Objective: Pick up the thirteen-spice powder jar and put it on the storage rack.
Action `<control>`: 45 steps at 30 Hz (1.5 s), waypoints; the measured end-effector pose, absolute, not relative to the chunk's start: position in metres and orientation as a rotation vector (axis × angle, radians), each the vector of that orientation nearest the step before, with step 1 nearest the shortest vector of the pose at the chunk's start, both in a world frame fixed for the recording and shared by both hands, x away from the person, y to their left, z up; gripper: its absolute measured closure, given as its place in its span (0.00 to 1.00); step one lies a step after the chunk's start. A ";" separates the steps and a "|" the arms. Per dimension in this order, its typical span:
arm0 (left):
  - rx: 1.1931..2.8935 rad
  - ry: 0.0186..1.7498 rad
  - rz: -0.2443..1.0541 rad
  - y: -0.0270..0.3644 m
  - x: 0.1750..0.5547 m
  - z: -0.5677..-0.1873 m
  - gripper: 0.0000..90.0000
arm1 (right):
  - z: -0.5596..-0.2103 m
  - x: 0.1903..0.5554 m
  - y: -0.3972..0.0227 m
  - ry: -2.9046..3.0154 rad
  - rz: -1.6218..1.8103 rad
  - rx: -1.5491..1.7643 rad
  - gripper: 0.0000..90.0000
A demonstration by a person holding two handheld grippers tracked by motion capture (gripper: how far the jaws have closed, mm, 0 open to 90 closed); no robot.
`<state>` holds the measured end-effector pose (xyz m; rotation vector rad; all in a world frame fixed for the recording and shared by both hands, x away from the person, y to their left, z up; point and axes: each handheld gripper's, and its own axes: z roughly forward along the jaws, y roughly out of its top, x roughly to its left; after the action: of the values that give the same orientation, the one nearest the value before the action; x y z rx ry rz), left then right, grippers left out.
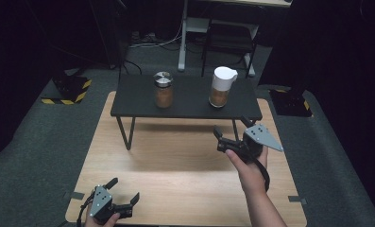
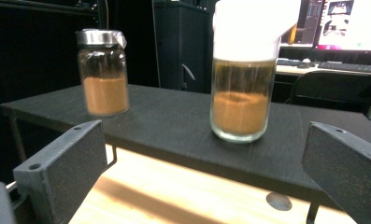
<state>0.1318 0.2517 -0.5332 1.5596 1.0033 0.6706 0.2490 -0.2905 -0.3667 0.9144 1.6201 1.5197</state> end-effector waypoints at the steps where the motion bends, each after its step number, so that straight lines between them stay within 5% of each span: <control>1: 1.558 1.000 0.671 0.252 0.132 -0.534 0.01 | -0.369 0.247 -0.292 1.622 1.519 0.915 0.00; 45: 1.584 0.982 0.690 0.249 0.131 -0.532 0.01 | -0.480 0.158 -0.324 1.794 1.335 1.058 0.00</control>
<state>0.1308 0.2488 -0.5320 1.5842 0.9822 0.6904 0.1582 -0.3241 -0.4798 1.0579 1.7940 1.3349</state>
